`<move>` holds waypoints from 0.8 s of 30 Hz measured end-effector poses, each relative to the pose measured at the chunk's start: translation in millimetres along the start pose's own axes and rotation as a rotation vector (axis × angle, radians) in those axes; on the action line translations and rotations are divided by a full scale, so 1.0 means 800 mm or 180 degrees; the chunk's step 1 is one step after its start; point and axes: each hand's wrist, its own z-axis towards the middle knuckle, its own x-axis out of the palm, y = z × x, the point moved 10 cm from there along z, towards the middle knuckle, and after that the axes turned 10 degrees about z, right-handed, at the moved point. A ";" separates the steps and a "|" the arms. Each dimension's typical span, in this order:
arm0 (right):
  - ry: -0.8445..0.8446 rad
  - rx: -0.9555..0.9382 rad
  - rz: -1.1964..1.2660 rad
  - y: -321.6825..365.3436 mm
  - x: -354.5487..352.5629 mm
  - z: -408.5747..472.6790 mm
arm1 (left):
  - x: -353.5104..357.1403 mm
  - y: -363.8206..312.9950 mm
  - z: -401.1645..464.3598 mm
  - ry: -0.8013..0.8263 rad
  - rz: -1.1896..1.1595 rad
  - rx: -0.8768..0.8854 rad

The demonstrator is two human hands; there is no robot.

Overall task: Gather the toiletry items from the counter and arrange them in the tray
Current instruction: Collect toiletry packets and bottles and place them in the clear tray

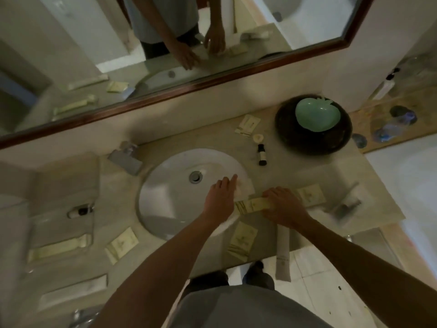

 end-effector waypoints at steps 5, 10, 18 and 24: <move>-0.0175 -0.0345 0.0304 0.107 0.058 0.047 | -0.003 0.125 -0.081 -0.0189 0.0087 -0.0212; -0.0159 -0.0682 0.0234 0.249 0.139 0.104 | 0.012 0.298 -0.181 -0.0140 0.0096 -0.0546; 0.0062 -0.0851 0.0200 0.469 0.284 0.166 | 0.057 0.604 -0.360 0.0125 -0.0085 -0.1431; -0.0057 -0.0690 0.0008 0.534 0.317 0.175 | 0.089 0.713 -0.406 0.0388 0.0164 -0.1288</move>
